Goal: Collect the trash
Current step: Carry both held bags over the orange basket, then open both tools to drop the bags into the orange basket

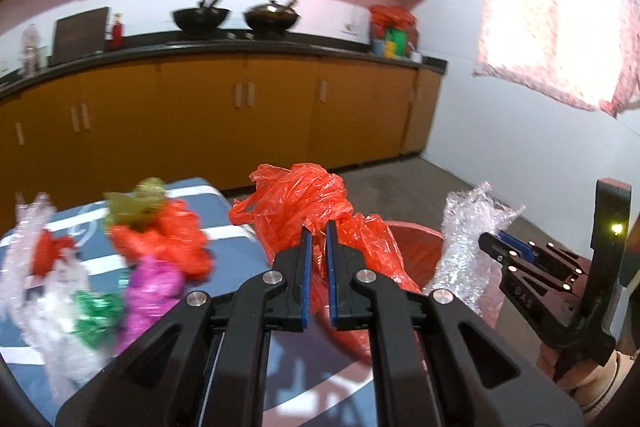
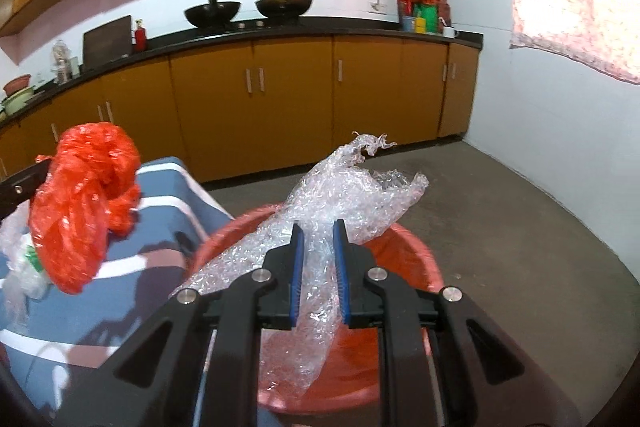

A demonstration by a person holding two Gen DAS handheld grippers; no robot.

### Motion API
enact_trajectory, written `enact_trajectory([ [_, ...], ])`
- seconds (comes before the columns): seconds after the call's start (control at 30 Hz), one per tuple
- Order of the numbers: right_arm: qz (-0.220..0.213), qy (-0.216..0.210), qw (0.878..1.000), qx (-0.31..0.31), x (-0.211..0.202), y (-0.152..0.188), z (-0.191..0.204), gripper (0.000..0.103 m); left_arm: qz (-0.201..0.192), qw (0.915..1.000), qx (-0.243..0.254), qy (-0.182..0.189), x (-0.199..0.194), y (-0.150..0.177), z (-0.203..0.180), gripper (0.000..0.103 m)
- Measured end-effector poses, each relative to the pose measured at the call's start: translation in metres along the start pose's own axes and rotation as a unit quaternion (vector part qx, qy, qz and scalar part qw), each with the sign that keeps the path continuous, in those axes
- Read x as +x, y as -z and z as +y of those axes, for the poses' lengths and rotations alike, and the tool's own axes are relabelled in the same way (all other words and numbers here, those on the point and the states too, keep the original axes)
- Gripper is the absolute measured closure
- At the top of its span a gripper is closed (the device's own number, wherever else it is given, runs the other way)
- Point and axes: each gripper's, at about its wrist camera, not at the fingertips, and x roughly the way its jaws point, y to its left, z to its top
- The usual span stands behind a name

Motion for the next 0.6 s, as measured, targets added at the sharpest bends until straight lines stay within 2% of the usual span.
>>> enact_trajectory([
  [0.27, 0.004, 0.010, 1.000, -0.006, 0.022, 0.009, -0.019, 0.087, 0.029, 0.9989, 0.020, 0.031, 0.049, 0.008, -0.030, 0.096],
  [0.6, 0.011, 0.017, 1.000, 0.004, 0.039, 0.013, -0.040, 0.084, 0.060, 0.9967, 0.036, 0.042, 0.084, 0.017, -0.051, 0.096],
])
